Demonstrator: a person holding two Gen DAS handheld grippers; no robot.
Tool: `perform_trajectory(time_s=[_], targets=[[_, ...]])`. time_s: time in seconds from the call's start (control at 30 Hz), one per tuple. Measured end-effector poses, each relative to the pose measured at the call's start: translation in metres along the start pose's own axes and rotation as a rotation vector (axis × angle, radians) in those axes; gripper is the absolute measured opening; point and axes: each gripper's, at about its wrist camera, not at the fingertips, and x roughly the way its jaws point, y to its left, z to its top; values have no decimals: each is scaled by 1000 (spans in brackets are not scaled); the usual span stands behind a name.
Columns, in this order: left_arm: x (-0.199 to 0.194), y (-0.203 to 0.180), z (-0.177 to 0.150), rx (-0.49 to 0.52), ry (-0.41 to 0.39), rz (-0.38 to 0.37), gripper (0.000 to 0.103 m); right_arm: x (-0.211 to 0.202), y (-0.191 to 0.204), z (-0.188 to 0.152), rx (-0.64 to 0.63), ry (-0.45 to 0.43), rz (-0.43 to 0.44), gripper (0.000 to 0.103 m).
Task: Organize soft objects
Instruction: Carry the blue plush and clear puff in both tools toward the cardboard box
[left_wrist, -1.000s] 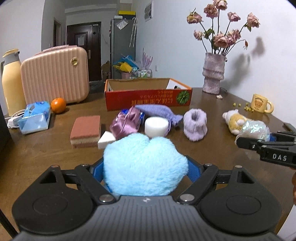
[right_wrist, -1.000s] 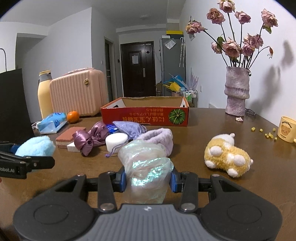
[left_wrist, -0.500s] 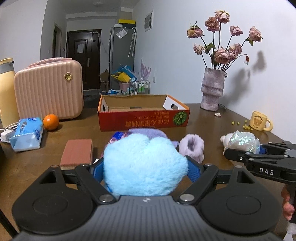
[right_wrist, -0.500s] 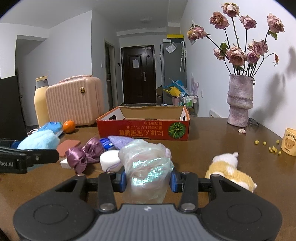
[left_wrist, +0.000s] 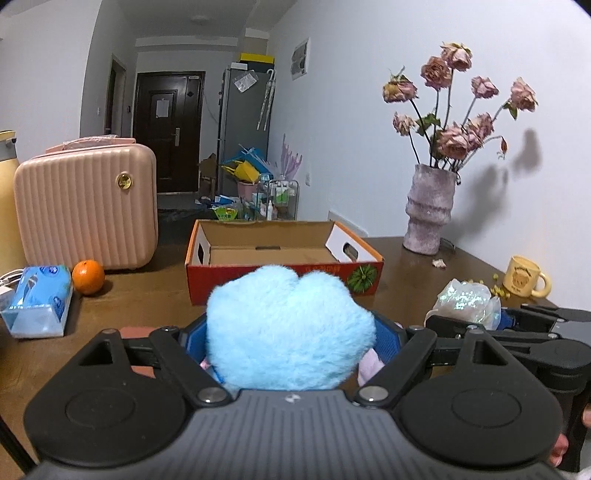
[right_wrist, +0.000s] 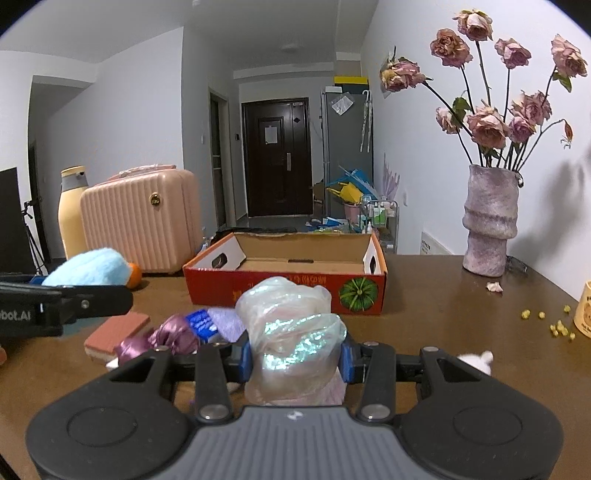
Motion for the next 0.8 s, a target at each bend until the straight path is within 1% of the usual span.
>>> perform_trajectory(time_s=[0.4, 0.8], targets=[[40, 18, 34, -66, -43, 24, 85, 45, -1, 31, 6, -21, -14, 42], [84, 25, 64, -105, -91, 64, 85, 98, -8, 56, 15, -23, -35, 42]])
